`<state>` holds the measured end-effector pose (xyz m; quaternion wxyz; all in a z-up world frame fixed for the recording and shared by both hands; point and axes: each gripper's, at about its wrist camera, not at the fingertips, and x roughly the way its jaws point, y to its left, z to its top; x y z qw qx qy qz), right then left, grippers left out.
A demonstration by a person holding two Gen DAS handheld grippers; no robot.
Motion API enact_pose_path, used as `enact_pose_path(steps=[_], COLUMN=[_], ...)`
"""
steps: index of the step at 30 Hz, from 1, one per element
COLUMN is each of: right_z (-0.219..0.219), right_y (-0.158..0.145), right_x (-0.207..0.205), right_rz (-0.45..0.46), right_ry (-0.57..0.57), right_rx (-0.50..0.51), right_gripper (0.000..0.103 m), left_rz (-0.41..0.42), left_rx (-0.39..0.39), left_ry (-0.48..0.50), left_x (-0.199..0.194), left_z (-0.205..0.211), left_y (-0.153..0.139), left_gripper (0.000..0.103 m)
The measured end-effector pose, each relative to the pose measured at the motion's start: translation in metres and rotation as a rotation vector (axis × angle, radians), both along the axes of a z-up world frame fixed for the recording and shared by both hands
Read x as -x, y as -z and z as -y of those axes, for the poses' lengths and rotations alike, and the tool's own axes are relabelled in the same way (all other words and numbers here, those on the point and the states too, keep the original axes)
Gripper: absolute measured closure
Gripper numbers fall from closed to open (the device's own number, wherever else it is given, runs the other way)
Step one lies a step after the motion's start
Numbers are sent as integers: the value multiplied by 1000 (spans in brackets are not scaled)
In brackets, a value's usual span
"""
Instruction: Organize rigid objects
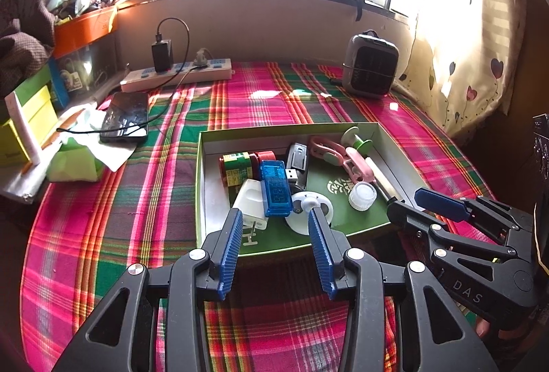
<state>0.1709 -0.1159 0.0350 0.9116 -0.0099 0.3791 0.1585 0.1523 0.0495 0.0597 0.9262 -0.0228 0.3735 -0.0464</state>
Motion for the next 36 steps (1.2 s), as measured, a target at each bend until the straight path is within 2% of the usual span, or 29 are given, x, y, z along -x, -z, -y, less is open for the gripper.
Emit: enact_pose_path(steps=[9,18,26,36], right_z=[8,15,20,24], right_y=[-3,18,31,38], right_x=[25,42,53,58], right_rz=[16,-36,-69,-85], right_ry=[28,52,62,87], right_rx=[15,39,77,97], right_gripper=[62,62,62,62], left_rz=[-17,-96,-126,-110], left_rx=[-24,-17,-30,-51], left_ry=[-25,-62,-93,-100], left_x=[28,49,59,66], left_z=[2,-5,-13,-7], left_y=[8,39,51,57], left_gripper=[64,64,64,60])
